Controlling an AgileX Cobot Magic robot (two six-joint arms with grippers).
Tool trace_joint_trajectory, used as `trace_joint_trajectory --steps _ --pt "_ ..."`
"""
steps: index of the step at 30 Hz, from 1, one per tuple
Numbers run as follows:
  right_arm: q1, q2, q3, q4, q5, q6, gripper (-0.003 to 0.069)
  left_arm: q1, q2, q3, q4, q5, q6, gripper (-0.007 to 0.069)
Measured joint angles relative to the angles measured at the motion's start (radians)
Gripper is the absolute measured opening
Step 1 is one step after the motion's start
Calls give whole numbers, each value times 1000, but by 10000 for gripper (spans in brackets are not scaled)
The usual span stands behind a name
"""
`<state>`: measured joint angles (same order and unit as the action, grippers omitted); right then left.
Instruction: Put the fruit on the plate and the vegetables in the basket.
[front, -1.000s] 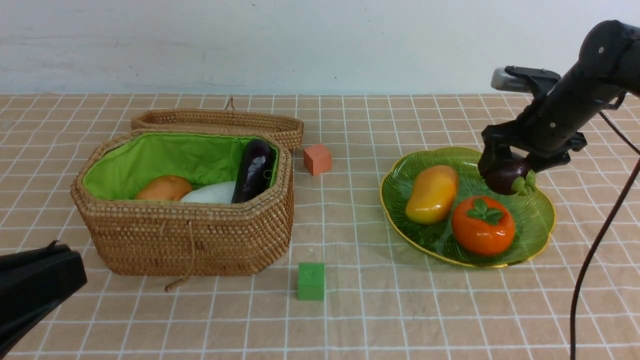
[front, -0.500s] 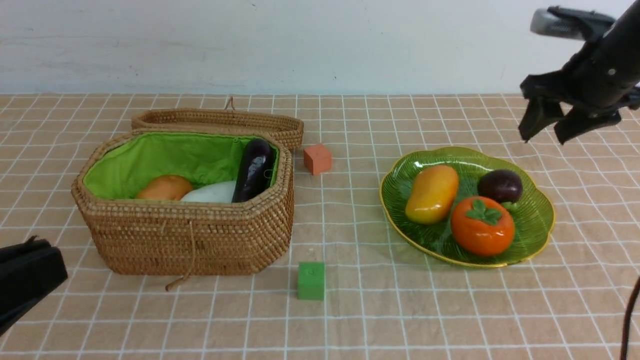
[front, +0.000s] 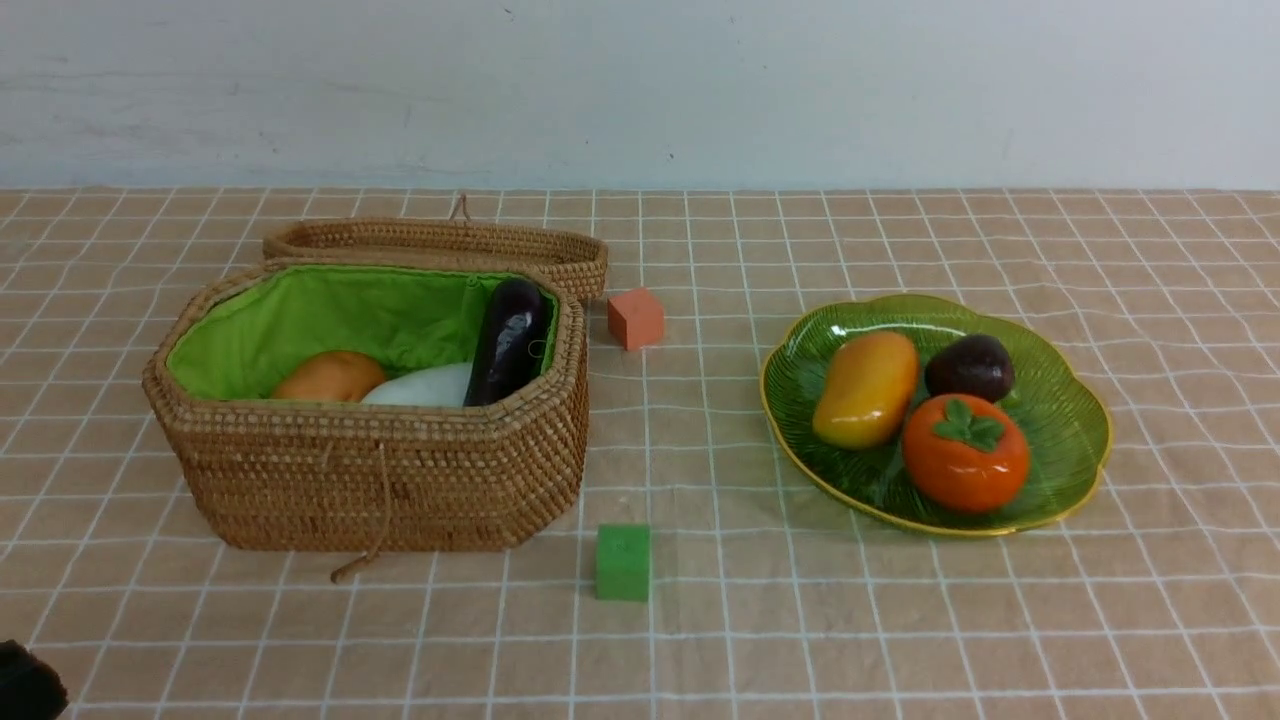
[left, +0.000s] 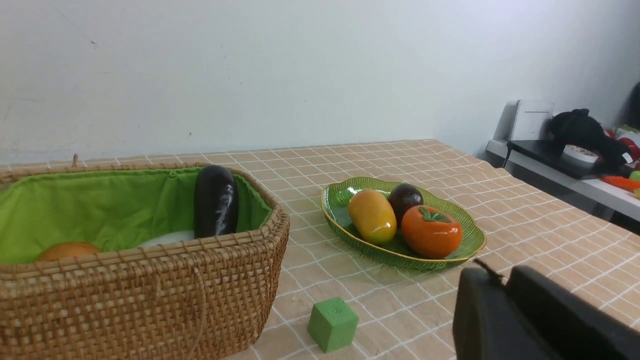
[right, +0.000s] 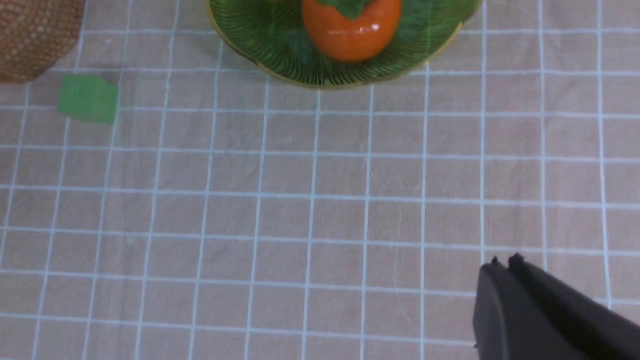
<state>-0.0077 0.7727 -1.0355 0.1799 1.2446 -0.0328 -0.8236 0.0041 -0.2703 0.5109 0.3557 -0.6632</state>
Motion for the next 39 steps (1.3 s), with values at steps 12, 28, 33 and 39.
trace_joint_trajectory --steps 12,28,33,39 --pt "0 -699 464 -43 -276 106 6 0 0 11 8 46 -6 71" --pt "-1 -786 800 -74 -706 140 34 0 0 11 8 194 -10 84" --pt "-1 -786 883 -83 -750 129 7 0 0 11 8 210 -10 89" --pt "-1 -786 1050 -92 -871 114 -18 0 0 11 7 213 -11 92"
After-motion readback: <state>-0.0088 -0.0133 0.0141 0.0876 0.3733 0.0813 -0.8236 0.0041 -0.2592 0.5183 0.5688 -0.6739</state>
